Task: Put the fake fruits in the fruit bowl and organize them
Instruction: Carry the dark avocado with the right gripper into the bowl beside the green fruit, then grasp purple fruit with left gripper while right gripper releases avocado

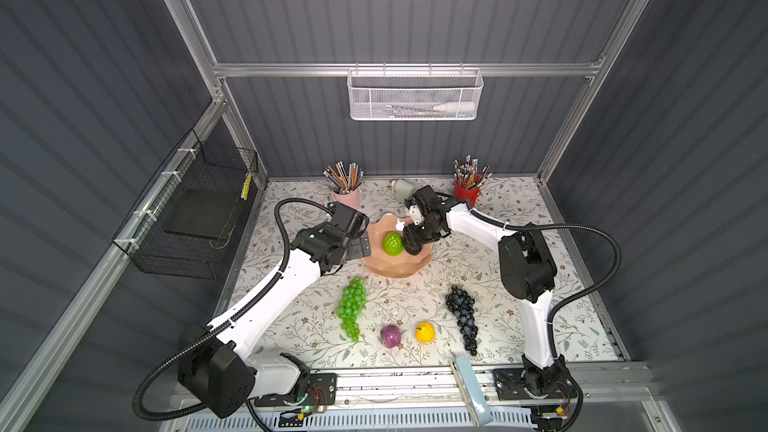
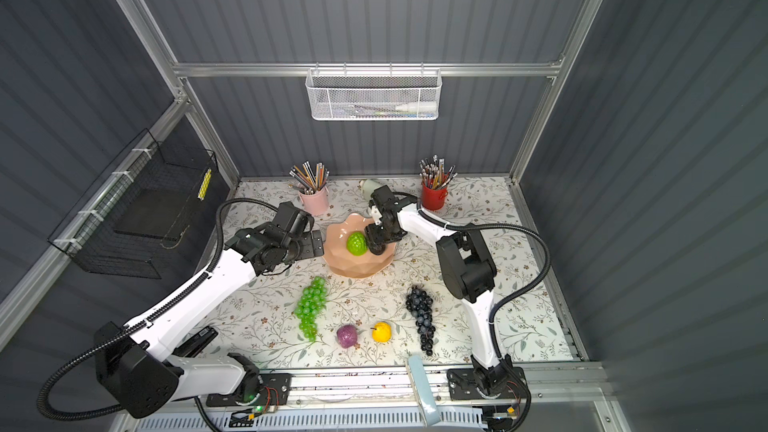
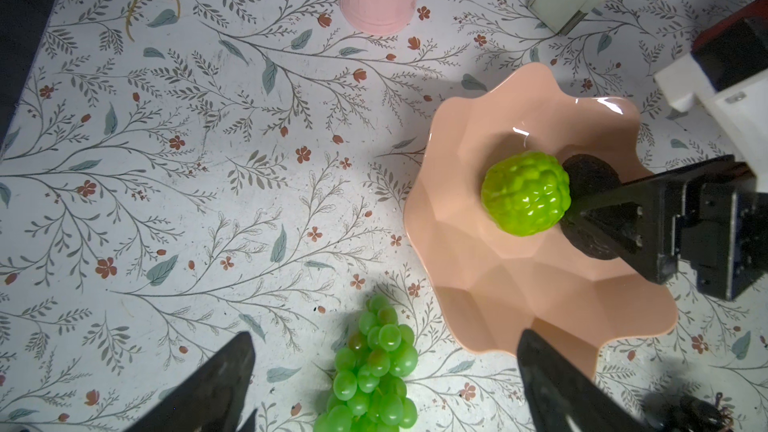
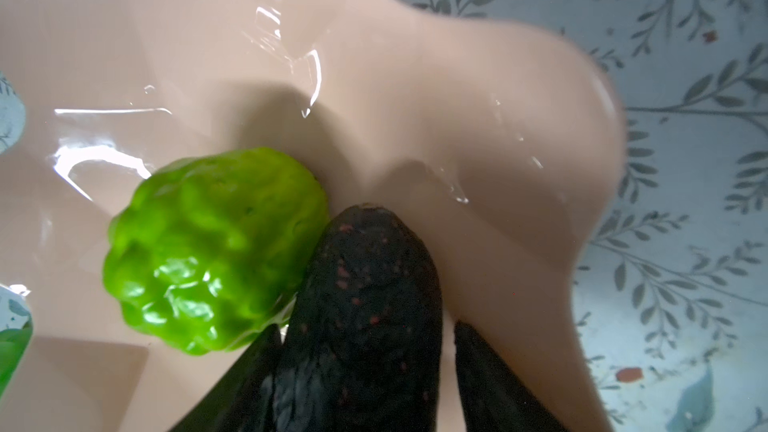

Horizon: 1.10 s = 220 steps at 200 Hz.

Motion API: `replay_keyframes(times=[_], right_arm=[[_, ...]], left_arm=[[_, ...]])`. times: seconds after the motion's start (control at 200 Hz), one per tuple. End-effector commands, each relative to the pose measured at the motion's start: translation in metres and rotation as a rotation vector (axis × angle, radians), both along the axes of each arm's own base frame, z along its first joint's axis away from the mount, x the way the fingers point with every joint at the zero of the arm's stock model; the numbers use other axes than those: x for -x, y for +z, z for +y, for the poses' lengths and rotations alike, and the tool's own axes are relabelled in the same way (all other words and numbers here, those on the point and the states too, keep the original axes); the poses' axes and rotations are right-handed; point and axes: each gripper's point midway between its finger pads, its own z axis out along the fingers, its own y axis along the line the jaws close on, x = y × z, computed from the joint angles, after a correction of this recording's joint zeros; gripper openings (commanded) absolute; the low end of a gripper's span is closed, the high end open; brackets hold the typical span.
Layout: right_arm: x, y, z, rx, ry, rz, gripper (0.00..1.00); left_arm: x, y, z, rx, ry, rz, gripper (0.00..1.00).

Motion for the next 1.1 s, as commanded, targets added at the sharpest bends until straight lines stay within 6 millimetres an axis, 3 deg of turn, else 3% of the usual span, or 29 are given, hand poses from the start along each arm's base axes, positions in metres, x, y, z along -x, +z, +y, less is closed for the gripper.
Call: replay_keyframes(times=[0.0, 0.18, 0.31, 0.49, 0.62, 0.855, 0.976, 1.096], right_arm=[[-0.001, 0.020, 0.003, -0.013, 0.014, -0.030, 0.69], [-0.003, 0.051, -0.001, -0.006, 0.021, -0.067, 0.69], [0.000, 0.071, -0.010, -0.004, 0.020, -0.134, 0.70], [0.018, 0.103, -0.019, -0.057, 0.009, -0.198, 0.70], [0.036, 0.121, -0.029, -0.096, -0.013, -0.253, 0.70], [0.058, 0.102, -0.040, -0.131, -0.048, -0.234, 0.71], [0.061, 0.092, -0.035, -0.156, -0.054, -0.208, 0.71], [0.061, 0.089, -0.028, -0.171, -0.045, -0.201, 0.71]], left_arm=[[0.007, 0.003, 0.007, -0.020, 0.010, 0.016, 0.99], [0.011, 0.003, -0.002, -0.030, -0.083, 0.058, 0.99], [0.026, -0.020, -0.024, 0.025, -0.197, 0.187, 0.98], [0.057, -0.045, -0.060, 0.114, -0.362, 0.360, 0.94], [0.098, -0.056, -0.089, 0.078, -0.486, 0.441, 0.95], [0.167, -0.099, -0.115, 0.096, -0.532, 0.590, 0.97], [0.188, -0.118, -0.118, 0.033, -0.548, 0.644, 0.96], [0.196, -0.131, -0.116, -0.041, -0.545, 0.673, 0.95]])
